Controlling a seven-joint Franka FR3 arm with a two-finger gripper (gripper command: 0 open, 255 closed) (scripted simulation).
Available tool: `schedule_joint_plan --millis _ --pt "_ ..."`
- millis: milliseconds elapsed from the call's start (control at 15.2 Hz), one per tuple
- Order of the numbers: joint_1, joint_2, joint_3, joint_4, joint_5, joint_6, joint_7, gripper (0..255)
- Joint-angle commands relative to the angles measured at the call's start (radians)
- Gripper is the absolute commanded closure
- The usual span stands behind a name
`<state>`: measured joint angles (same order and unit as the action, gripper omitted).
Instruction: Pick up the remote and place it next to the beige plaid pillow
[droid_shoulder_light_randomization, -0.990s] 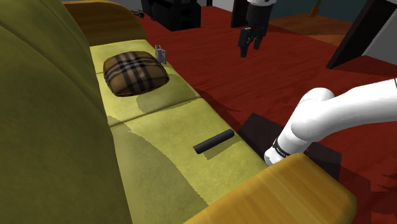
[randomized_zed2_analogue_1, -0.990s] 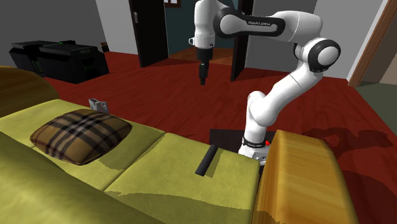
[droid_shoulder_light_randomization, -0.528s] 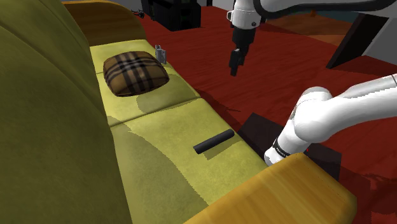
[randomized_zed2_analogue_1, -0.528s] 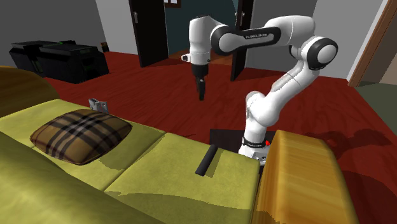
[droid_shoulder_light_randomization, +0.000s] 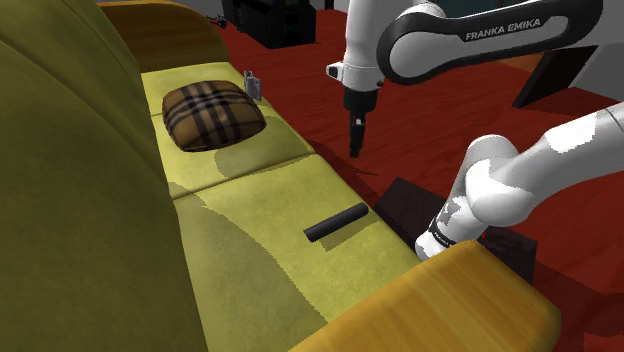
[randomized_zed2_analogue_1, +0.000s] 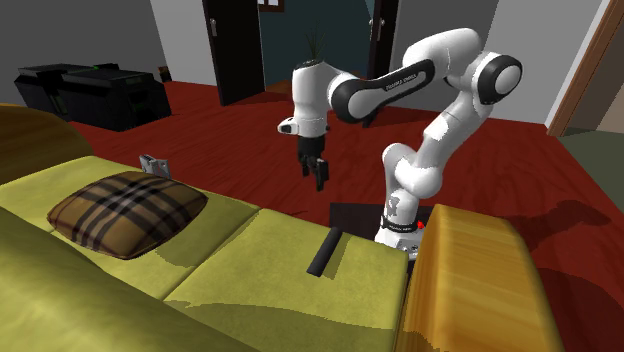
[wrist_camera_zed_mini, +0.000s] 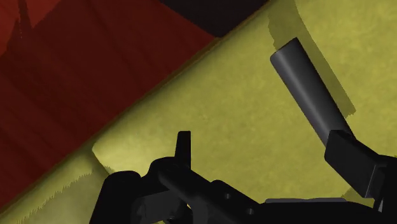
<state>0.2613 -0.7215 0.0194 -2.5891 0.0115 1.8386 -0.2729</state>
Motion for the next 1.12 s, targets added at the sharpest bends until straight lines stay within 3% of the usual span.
schedule_joint_plan --millis 0,660,1056 --pt "0.043 0.024 0.008 -0.034 0.015 0.055 -0.054 0" --pt "0.268 0.124 0.052 -0.207 0.095 0.309 -0.317 0" --pt "0.277 0.173 0.058 -0.252 0.105 0.403 -0.325 0"
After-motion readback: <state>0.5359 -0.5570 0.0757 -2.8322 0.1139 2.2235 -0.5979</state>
